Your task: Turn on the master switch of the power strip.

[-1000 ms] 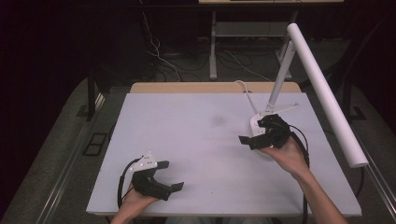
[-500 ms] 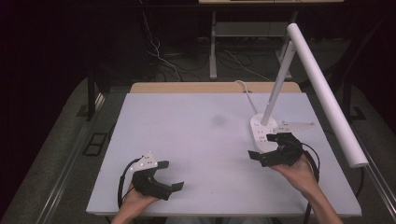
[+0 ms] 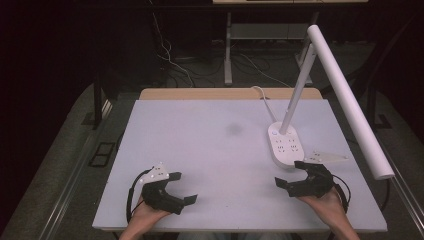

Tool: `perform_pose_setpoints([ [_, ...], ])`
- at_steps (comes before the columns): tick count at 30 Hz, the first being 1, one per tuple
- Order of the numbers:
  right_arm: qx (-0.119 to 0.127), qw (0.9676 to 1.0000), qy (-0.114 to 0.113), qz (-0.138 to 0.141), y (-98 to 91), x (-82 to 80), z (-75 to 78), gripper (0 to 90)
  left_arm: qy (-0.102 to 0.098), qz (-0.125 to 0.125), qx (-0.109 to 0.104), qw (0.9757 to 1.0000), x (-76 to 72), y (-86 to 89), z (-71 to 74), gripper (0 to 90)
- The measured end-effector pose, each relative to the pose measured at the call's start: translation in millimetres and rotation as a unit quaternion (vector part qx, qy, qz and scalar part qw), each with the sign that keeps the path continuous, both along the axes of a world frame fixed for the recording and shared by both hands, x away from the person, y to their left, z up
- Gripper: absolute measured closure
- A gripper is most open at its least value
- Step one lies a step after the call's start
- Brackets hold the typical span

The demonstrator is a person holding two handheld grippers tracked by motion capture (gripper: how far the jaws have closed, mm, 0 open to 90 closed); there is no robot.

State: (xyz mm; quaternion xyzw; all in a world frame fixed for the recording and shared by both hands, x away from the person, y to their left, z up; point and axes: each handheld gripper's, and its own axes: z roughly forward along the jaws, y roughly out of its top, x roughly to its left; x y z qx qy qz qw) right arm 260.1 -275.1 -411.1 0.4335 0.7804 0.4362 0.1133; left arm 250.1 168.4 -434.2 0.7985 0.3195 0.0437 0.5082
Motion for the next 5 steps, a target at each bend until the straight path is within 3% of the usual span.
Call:
perform_pose_setpoints([
  [5, 0.0, 1.0, -0.005, -0.006, -5.0, -9.2, -5.8, 0.0, 0.001, -0.001, 0.001, 1.0, 1.0, 0.5, 0.3, 0.0],
])
